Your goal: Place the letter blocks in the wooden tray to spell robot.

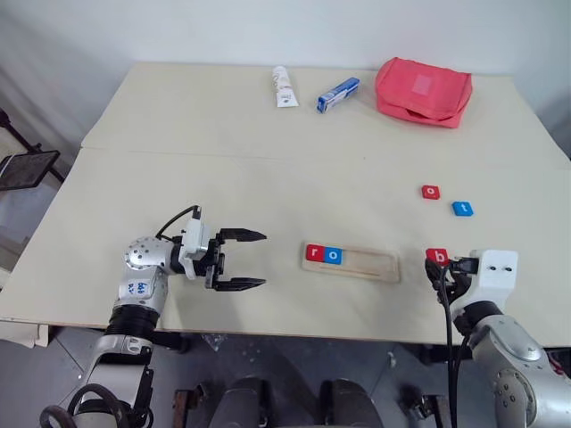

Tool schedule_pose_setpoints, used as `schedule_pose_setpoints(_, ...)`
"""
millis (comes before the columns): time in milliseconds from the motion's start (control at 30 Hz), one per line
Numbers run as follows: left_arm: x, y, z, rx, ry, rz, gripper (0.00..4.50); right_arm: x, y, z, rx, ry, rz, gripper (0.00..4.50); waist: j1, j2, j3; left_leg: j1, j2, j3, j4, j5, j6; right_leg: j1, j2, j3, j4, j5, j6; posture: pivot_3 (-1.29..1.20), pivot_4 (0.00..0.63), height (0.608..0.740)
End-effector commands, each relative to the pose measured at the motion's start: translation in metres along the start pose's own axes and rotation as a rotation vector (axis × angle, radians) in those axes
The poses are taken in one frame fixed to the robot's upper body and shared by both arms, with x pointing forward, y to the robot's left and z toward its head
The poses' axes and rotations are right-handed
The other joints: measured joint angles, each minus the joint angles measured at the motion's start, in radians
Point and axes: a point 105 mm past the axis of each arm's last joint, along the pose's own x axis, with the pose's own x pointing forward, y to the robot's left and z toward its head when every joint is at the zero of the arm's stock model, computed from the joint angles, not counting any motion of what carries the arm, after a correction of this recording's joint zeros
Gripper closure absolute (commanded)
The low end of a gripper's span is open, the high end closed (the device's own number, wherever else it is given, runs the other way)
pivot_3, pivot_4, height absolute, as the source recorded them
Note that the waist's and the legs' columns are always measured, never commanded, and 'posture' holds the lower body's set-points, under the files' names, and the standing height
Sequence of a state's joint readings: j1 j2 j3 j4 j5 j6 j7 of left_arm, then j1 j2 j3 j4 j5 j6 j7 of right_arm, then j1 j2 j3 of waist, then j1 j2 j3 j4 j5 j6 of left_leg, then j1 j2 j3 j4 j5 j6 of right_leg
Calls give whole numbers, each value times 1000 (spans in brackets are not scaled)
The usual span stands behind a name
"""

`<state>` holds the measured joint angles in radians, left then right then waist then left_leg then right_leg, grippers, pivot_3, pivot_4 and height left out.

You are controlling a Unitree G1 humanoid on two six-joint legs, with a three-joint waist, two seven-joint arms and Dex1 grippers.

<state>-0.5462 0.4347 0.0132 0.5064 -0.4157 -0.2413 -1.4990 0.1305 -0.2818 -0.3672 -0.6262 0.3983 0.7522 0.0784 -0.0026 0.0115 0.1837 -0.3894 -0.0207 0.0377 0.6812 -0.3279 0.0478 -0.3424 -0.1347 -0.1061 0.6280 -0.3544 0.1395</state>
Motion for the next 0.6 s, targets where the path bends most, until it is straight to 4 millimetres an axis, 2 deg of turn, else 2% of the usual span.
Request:
schedule_pose_setpoints(33, 0, 2, 5, 26, -15, -4, 0, -5, -2, 3, 6, -13, -16, 3048, 1, 0, 0, 0, 0, 0, 0, 0, 0, 0, 0, 0, 0, 0, 0, 0, 150, 740)
schedule_pose_setpoints(167, 3, 1, 7, 33, -19, -10, 0, -2, -4, -2, 19, 0, -19, 3048, 1, 0, 0, 0, 0, 0, 0, 0, 0, 0, 0, 0, 0, 0, 0, 0, 150, 740)
schedule_pose_setpoints(467, 3, -4, 11, 45, -26, -7, 0, -3, -10, -6, -4, -4, -26, 22, 1, 0, 0, 0, 0, 0, 0, 0, 0, 0, 0, 1, 0, 0, 0, 0, 150, 740)
schedule_pose_setpoints(600, 2, -7, 13, 46, -27, 0, 0, -6, -8, 4, -47, -30, 32, 22, 1, 0, 0, 0, 0, 0, -1, 0, 0, 0, 0, 1, 0, 0, 0, 0, 150, 740)
